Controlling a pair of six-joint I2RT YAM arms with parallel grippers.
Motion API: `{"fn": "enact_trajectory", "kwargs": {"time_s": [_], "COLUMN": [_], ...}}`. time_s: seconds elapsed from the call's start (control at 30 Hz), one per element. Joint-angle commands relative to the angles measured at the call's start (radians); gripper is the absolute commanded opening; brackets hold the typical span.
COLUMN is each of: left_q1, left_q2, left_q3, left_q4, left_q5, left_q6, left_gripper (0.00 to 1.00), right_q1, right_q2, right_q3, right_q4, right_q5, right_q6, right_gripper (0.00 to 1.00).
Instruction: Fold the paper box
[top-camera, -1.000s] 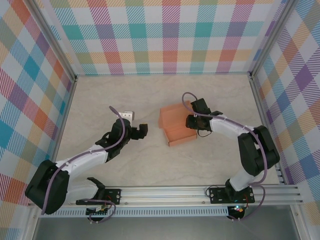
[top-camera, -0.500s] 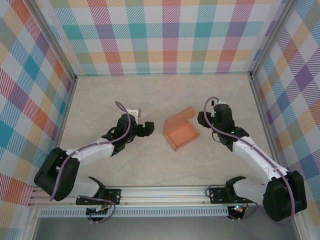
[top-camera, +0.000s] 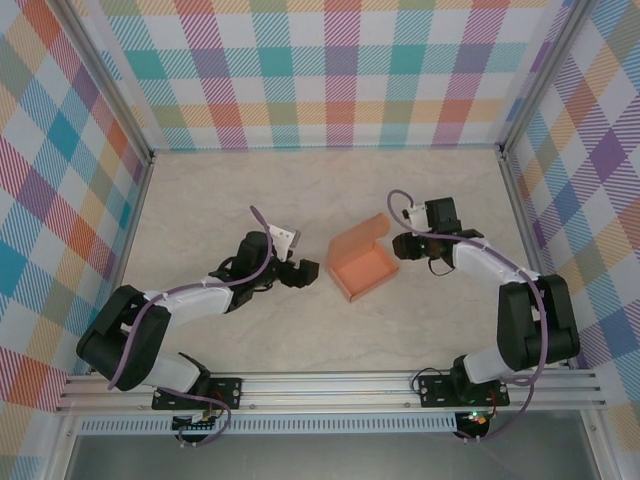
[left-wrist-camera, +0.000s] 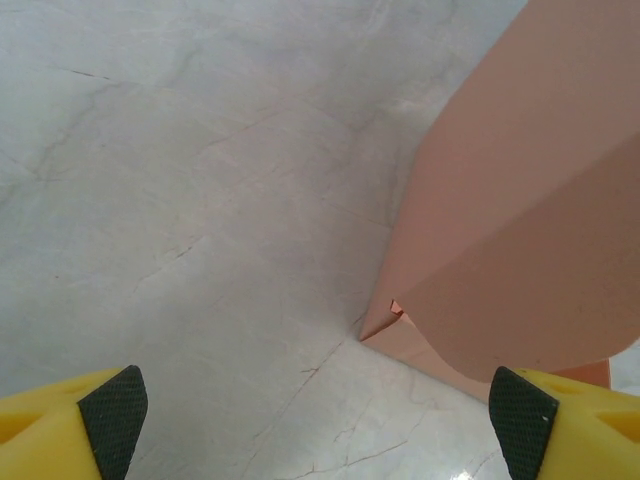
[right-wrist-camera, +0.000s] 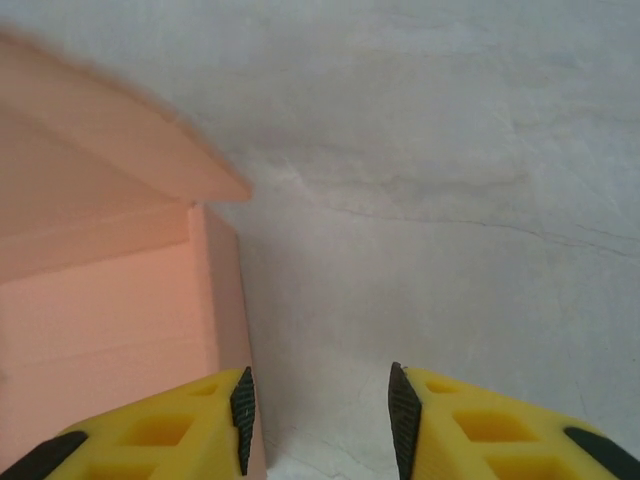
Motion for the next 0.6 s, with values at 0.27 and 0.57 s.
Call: {"fn": "enact_trajectory", "kwargs": {"time_s": [0.27, 0.57], "left_q1": [0.001, 0.001], "left_q2": [0.091, 0.091], "left_q3": [0.003, 0.019], "left_q4": [0.114, 0.109], "left_q5": [0.052, 0.038], "left_q6": [-0.015, -0.026], "left_gripper": [0.90, 0.87], "right_q1": [0.123, 0.153], "right_q2": [0.027, 0.085], "right_q3": [-0.093, 0.025], "right_q4": [0.150, 0.059], "right_q5": [0.082, 0.100], "right_q6": [-0.395, -0.395], "right_gripper": [0.40, 0.45]}}
